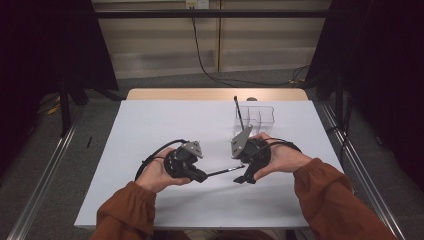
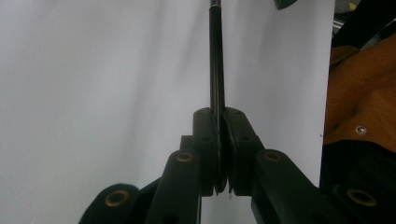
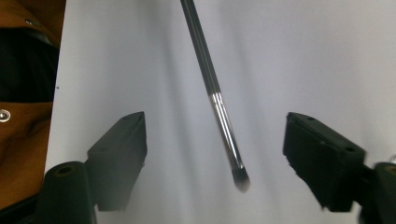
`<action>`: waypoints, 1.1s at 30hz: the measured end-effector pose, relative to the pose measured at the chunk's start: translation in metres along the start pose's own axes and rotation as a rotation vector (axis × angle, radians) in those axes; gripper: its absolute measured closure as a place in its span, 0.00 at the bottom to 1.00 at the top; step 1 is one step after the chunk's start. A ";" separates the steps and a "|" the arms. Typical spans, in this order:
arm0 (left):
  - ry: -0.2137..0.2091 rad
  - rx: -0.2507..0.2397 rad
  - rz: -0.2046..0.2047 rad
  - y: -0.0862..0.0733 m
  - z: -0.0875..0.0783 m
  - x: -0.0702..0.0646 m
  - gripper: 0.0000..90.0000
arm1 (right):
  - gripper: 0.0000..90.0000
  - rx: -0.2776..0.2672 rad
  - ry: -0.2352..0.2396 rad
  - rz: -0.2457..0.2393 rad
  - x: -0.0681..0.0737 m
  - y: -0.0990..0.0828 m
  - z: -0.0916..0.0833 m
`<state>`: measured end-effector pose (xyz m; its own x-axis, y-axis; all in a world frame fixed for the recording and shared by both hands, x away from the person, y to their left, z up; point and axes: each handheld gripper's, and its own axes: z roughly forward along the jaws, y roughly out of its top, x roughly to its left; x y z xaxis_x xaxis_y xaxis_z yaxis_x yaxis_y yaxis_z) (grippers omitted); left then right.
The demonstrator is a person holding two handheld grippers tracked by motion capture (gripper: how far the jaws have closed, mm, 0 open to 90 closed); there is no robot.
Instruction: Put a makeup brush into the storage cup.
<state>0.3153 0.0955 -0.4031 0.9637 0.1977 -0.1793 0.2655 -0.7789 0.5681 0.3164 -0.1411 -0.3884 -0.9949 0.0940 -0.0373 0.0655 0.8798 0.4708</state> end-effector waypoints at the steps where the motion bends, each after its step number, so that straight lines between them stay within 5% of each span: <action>1: -0.007 0.000 0.000 -0.001 -0.001 0.000 0.93 | 0.21 -0.006 -0.009 0.010 0.000 -0.002 -0.001; 11: 0.015 -0.026 -0.032 -0.012 -0.007 0.003 0.93 | 0.04 -0.089 -0.050 0.084 0.001 -0.021 -0.009; 33: 0.037 -0.156 -0.110 -0.040 -0.027 -0.001 0.93 | 0.03 -0.304 -0.104 0.219 0.011 -0.059 -0.014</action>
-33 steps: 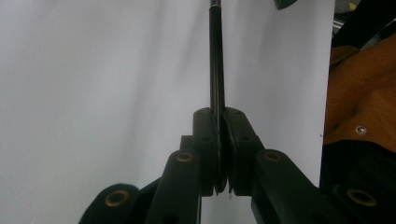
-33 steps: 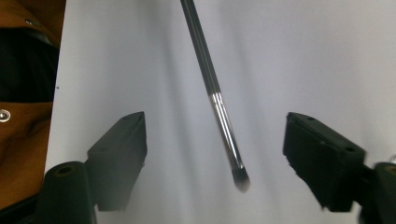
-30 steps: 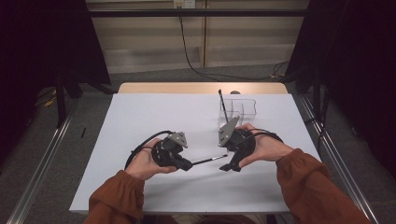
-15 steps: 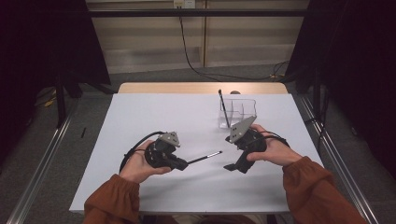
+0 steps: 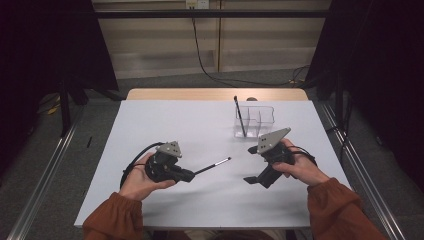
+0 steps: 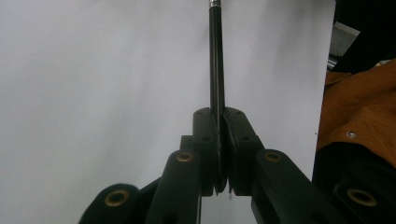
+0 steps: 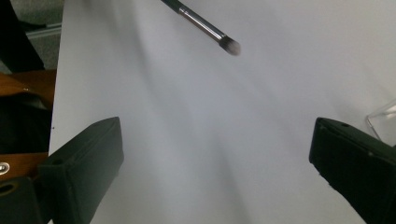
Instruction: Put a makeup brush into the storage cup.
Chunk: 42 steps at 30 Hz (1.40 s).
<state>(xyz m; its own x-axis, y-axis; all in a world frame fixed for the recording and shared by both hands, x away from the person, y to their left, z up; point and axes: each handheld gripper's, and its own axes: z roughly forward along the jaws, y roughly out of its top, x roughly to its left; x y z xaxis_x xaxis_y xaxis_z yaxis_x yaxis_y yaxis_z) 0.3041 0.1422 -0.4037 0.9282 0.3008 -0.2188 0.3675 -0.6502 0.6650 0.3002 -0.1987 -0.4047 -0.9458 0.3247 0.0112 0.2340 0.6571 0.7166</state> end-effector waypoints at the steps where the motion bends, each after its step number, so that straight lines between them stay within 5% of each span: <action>1: 0.003 -0.003 0.006 -0.001 -0.002 0.000 0.93 | 0.03 -0.019 -0.006 0.009 0.000 -0.002 -0.001; 7: 0.011 -0.044 -0.009 -0.009 -0.005 0.001 0.93 | 0.03 -0.063 0.012 0.035 0.006 -0.012 -0.005; 18: 0.034 -0.143 -0.023 -0.021 -0.012 -0.001 0.93 | 0.04 -0.245 -0.045 0.086 0.013 -0.024 -0.005; 27: 0.027 -0.184 -0.022 -0.023 -0.007 -0.004 0.93 | 0.03 -0.342 -0.029 0.166 0.011 -0.030 0.000; 42: 0.005 -0.312 0.023 -0.023 -0.002 -0.012 0.93 | 0.03 -0.482 -0.021 0.151 0.022 -0.030 0.005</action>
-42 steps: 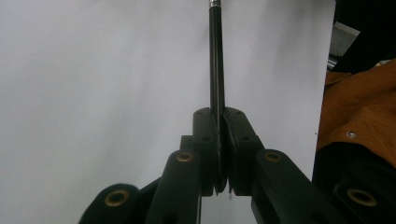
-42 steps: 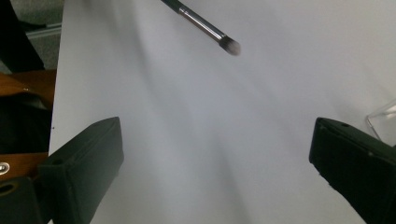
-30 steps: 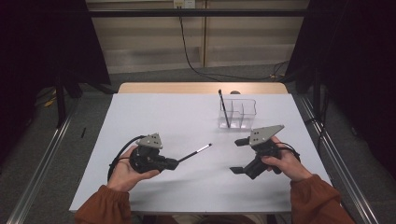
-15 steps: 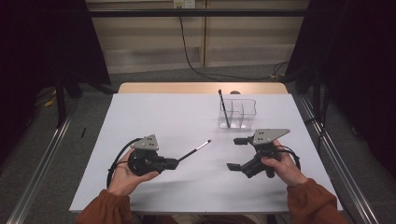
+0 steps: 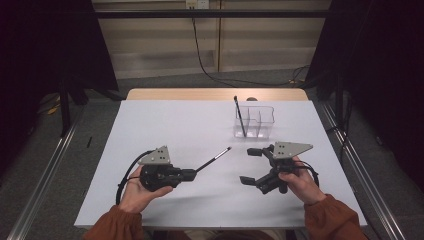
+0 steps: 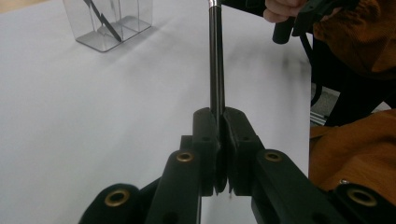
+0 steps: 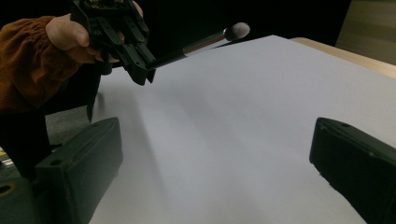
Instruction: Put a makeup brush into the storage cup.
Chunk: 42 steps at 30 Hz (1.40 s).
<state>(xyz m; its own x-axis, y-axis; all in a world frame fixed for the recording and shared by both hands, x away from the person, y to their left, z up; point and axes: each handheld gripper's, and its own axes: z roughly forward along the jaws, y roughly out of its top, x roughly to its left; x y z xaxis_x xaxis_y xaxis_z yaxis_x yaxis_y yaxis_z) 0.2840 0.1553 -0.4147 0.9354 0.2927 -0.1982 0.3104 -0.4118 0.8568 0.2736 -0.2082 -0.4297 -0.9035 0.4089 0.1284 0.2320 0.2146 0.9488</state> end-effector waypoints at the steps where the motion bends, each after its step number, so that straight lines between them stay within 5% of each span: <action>1: 0.001 -0.004 0.003 0.000 0.000 0.000 0.93 | 0.02 -0.004 0.002 -0.007 0.000 0.000 0.000; 17: -0.002 -0.096 0.028 -0.002 0.011 -0.004 0.93 | 0.04 -0.065 -0.013 0.010 0.001 0.008 0.005; 42: 0.022 -0.171 0.041 0.006 0.032 -0.007 0.93 | 0.14 -0.060 0.006 0.066 0.001 0.025 0.017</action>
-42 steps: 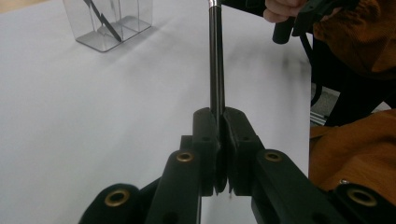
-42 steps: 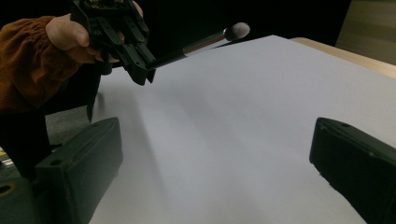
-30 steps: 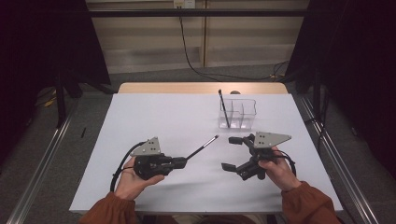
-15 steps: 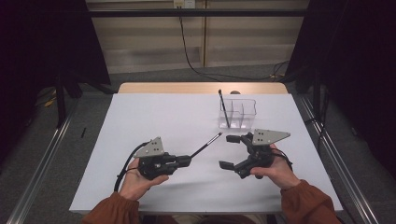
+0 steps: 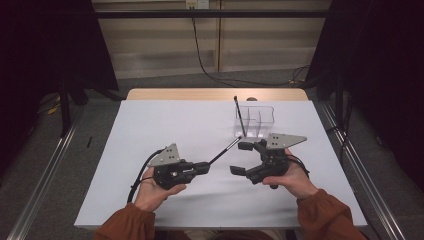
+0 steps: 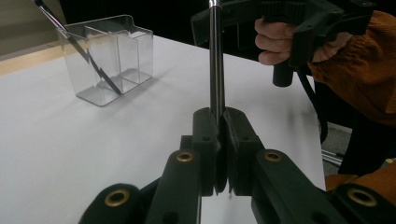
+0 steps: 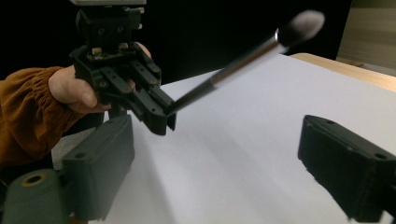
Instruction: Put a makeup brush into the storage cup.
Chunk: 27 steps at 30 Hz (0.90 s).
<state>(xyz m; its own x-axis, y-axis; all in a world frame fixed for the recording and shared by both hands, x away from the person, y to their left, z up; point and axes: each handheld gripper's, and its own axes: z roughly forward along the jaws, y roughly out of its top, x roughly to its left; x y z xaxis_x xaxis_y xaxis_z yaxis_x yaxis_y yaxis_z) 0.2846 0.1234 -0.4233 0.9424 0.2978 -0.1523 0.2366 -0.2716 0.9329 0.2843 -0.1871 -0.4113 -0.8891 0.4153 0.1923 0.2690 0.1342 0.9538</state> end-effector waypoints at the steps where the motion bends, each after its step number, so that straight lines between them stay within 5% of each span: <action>1: -0.002 0.008 0.005 -0.001 0.001 0.000 0.93 | 0.16 -0.003 -0.001 0.004 -0.001 0.000 0.000; 16: -0.013 0.026 0.011 -0.007 0.008 -0.005 0.93 | 0.55 -0.054 0.040 0.070 -0.006 0.000 0.000; 27: -0.024 0.062 0.031 -0.013 0.015 -0.006 0.93 | 0.80 -0.042 0.074 0.088 -0.009 -0.003 0.001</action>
<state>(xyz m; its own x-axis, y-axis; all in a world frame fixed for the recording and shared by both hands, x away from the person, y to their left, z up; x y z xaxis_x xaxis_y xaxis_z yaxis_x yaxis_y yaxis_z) 0.2794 0.1109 -0.4397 0.9547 0.2666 -0.1323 0.2210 -0.3370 0.9152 0.2916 -0.1904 -0.4158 -0.8882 0.3557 0.2908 0.3328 0.0618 0.9410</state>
